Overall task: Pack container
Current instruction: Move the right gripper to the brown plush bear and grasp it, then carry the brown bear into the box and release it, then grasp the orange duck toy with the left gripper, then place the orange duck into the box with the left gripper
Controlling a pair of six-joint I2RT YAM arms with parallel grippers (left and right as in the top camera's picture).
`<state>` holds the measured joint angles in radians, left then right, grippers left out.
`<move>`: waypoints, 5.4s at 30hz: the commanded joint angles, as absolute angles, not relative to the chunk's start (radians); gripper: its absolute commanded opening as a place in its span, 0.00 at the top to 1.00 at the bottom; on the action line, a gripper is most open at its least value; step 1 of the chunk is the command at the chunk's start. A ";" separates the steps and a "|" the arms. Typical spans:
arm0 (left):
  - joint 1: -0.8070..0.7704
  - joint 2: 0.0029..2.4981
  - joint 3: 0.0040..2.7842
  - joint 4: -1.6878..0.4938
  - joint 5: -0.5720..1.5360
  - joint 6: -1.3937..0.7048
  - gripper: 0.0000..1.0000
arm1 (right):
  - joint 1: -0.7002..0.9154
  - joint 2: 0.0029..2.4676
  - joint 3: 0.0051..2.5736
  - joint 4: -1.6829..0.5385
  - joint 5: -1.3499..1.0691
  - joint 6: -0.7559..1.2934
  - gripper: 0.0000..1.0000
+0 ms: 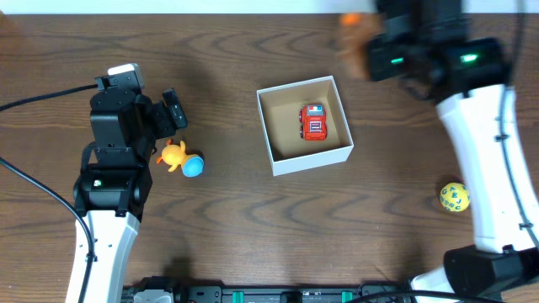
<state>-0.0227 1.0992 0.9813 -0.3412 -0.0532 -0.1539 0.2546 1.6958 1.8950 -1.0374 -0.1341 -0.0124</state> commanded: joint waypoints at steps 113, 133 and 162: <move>-0.550 1.557 1.376 -0.558 0.127 0.113 0.94 | -0.316 1.962 2.072 -1.437 -0.079 0.184 0.01; -0.560 1.684 1.382 -0.470 0.119 0.118 0.02 | -0.316 1.962 2.072 -1.451 -0.079 0.170 0.01; 0.049 1.444 1.380 -0.798 0.056 -0.343 0.02 | -0.382 1.594 2.012 -1.696 0.035 0.383 0.01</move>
<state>0.0452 1.4502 1.3735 -0.8028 0.0525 -0.3302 -0.3592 1.5970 2.0605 -1.6958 0.0158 0.3092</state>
